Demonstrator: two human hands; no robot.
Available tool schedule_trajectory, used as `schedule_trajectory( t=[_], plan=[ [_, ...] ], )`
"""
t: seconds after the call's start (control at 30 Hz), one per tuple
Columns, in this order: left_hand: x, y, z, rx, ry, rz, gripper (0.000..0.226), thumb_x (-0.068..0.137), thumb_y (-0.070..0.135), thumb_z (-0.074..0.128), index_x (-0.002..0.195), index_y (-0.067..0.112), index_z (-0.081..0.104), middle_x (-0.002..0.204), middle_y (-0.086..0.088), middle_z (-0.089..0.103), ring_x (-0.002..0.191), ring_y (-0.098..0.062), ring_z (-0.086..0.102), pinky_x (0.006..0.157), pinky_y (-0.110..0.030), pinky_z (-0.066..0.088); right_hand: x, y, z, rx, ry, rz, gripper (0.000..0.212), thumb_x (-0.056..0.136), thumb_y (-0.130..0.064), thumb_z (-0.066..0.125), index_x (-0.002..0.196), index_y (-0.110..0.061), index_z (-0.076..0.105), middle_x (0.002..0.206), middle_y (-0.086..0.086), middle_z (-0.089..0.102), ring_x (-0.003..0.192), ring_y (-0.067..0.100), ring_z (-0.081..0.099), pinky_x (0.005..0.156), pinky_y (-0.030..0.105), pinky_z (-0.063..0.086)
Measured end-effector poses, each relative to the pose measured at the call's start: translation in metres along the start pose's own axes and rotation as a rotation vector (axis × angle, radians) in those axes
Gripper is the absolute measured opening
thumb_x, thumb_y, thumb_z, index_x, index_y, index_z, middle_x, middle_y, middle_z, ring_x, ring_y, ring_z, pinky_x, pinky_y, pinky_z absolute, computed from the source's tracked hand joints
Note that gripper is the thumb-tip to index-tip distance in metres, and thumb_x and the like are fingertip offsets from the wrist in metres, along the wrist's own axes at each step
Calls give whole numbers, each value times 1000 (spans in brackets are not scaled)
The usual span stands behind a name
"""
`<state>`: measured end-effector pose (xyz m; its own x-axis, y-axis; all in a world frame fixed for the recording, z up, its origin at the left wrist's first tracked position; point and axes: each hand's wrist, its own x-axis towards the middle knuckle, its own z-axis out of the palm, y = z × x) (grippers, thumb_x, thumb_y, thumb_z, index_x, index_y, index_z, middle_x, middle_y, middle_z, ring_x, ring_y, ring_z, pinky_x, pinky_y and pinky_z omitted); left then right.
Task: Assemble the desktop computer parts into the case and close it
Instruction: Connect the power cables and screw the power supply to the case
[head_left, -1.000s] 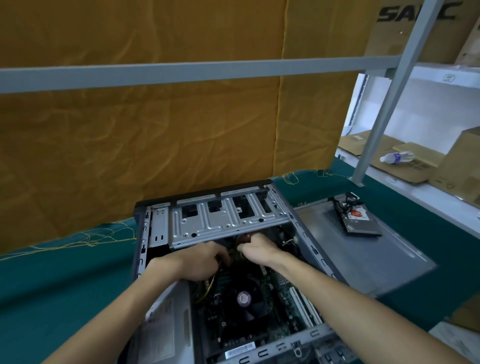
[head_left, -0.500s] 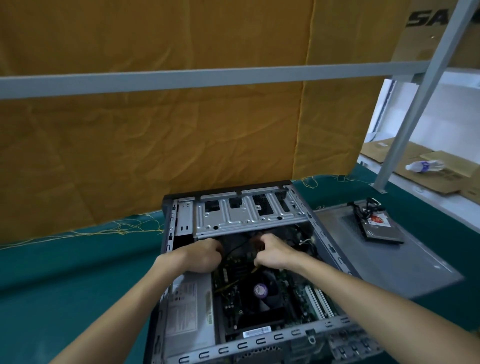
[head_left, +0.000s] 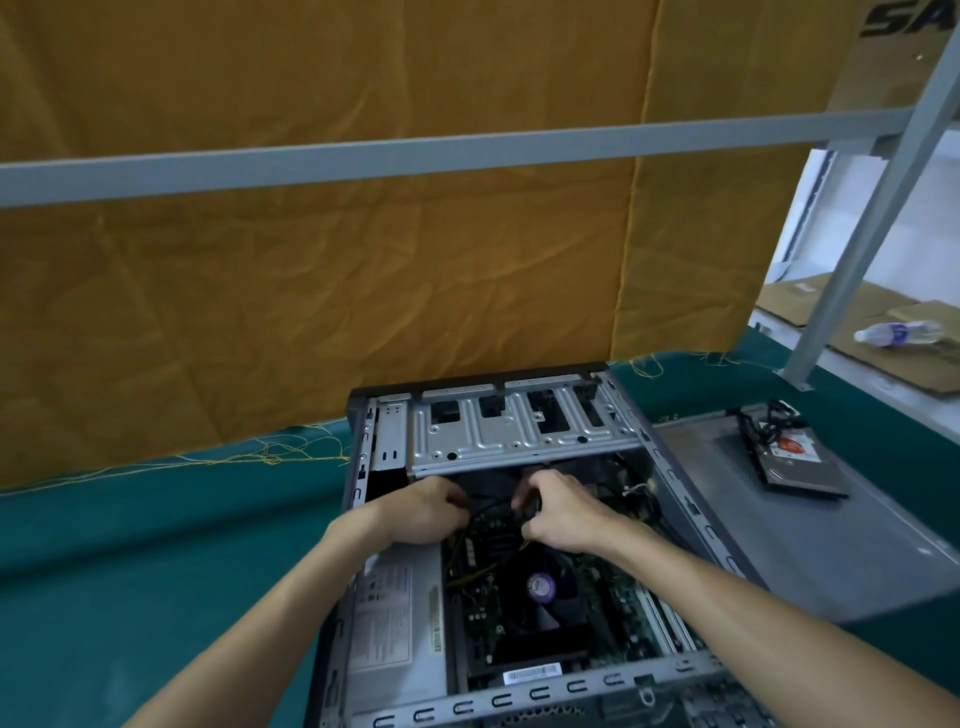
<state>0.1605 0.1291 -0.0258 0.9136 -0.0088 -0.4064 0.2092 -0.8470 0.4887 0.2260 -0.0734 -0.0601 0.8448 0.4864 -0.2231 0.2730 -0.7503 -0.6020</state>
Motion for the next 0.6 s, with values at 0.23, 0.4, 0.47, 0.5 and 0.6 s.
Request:
schedule_trajectory(
  t=[0.23,0.4,0.47,0.5,0.6],
  plan=[
    [-9,3,7,5,27,171,22,97,40,64,103,23,76,99,6,73,89,-7,66,74,-18,49,2,-3,-5,-32,-95,20,39,77,-20,69,115,-14,65,103,0,69,90,17,65,68,27,50],
    [-21,2,13,13,205,220,26,92,45,68,107,25,59,78,9,63,68,-2,56,60,-18,41,1,-5,-8,-6,-129,-11,52,71,-20,65,123,-21,59,110,-1,66,92,14,64,64,21,49],
    [-24,4,14,62,254,221,26,96,34,62,119,20,61,78,9,65,70,-5,60,62,-22,46,-1,-4,-9,25,-146,-27,61,70,-17,61,130,-27,55,111,-3,65,88,8,63,60,16,45],
    [-24,4,15,97,304,204,25,97,28,59,118,15,64,81,5,69,75,-11,64,67,-29,53,-1,-4,-9,36,-151,-36,62,72,-13,60,133,-27,54,114,-3,64,92,10,63,65,17,47],
    [-29,5,19,163,454,121,22,95,19,52,97,10,72,84,-6,72,78,-27,68,71,-41,58,-1,-4,-8,47,-146,-50,58,78,-4,60,133,-21,54,121,1,62,106,19,62,80,26,50]
  ],
)
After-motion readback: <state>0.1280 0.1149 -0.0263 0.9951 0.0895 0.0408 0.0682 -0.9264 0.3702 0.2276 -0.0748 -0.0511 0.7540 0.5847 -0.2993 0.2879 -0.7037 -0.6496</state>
